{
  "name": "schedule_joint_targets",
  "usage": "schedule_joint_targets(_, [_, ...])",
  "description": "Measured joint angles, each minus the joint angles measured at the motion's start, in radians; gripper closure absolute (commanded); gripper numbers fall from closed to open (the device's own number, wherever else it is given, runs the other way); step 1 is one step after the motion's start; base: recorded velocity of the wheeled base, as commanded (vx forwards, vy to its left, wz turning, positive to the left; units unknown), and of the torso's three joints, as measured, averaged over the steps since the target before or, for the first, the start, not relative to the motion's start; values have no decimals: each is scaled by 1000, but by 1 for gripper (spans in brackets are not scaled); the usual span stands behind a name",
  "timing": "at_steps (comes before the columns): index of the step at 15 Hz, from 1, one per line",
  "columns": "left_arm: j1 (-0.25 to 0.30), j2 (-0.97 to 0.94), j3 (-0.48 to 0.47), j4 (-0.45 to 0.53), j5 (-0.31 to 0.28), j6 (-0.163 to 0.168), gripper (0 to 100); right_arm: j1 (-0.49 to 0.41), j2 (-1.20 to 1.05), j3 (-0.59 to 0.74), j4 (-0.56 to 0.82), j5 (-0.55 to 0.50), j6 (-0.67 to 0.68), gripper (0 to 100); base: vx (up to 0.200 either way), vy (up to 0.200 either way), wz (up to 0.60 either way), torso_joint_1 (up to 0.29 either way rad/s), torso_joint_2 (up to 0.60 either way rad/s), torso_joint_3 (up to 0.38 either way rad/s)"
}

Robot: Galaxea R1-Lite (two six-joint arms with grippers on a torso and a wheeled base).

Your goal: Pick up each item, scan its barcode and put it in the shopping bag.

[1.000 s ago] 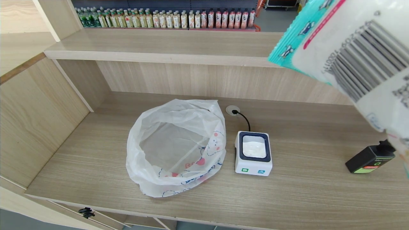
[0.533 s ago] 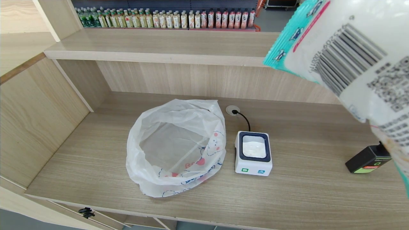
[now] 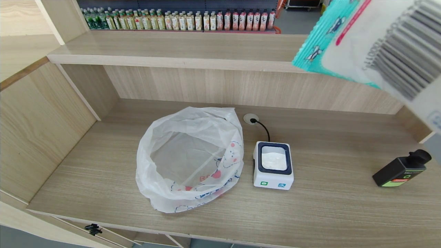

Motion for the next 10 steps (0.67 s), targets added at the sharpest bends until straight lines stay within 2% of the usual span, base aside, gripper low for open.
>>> schedule_joint_targets(4, [0, 0, 0, 0, 0, 0, 0, 32, -67, 63, -6, -27, 4, 100, 0, 0, 0, 0, 0, 0])
schedule_joint_targets(7, [0, 0, 0, 0, 0, 0, 0, 0, -152, 219, -62, -55, -50, 100, 0, 0, 0, 0, 0, 0])
schedule_joint_targets(10, [0, 0, 0, 0, 0, 0, 0, -19, -212, 284, -112, -59, -78, 100, 0, 0, 0, 0, 0, 0])
